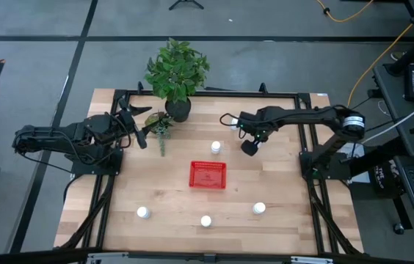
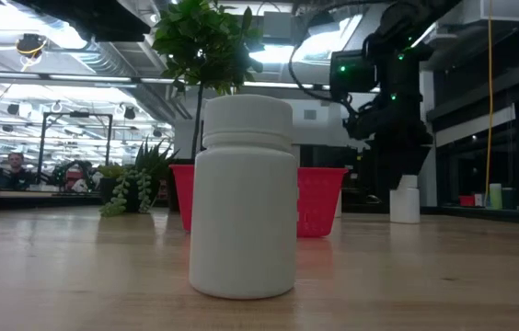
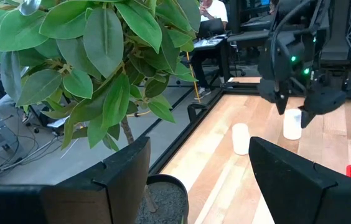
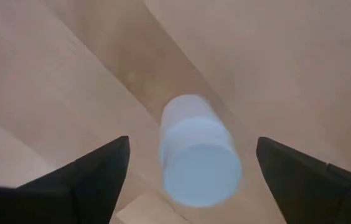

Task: Pick and place pill bottles into a basket
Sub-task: Put the white medicine bottle into the red basket

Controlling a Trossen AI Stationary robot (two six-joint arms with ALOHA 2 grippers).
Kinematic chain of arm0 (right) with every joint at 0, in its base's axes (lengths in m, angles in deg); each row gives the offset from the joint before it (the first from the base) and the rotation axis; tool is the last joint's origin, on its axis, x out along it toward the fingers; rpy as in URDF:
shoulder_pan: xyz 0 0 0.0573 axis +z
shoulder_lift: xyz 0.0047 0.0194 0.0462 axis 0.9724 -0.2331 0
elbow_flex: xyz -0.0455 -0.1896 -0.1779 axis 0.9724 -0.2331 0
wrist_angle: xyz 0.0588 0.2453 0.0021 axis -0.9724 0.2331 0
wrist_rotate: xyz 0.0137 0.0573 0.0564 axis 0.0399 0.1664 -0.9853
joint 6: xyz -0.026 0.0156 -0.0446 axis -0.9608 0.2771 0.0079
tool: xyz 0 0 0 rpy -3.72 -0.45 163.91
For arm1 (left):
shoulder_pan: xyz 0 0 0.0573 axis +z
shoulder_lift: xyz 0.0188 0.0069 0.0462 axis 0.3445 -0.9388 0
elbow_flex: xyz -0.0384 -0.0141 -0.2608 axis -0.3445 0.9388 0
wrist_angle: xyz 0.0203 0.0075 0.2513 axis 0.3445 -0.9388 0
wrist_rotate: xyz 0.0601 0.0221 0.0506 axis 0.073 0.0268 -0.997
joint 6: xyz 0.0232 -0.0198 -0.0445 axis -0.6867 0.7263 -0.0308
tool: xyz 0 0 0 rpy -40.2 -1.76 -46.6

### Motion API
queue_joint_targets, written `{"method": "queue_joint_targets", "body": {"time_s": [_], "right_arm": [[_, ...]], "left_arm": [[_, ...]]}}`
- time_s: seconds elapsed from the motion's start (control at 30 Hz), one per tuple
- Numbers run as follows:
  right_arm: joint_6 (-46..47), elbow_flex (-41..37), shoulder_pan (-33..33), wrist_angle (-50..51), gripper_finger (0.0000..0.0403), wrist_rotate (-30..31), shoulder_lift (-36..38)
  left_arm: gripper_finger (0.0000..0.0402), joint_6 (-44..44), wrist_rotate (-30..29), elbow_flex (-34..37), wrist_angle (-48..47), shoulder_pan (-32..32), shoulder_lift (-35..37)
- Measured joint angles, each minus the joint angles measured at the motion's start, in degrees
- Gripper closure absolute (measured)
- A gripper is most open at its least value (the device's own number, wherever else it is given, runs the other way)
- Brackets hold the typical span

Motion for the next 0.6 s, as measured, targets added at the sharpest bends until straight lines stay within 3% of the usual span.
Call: {"method": "queue_joint_targets", "body": {"time_s": [0.33,0.6], "right_arm": [[0.2,0.0,0.0,1.2,0.0090,-0.3,-0.5],[0.1,0.0,0.0,1.1,0.0144,-1.3,-0.6]], "left_arm": [[0.0135,1.5,0.0,0.0,0.0,0.0,0.0],[0.0135,1.5,0.0,0.0,0.0,0.0,0.0]]}}
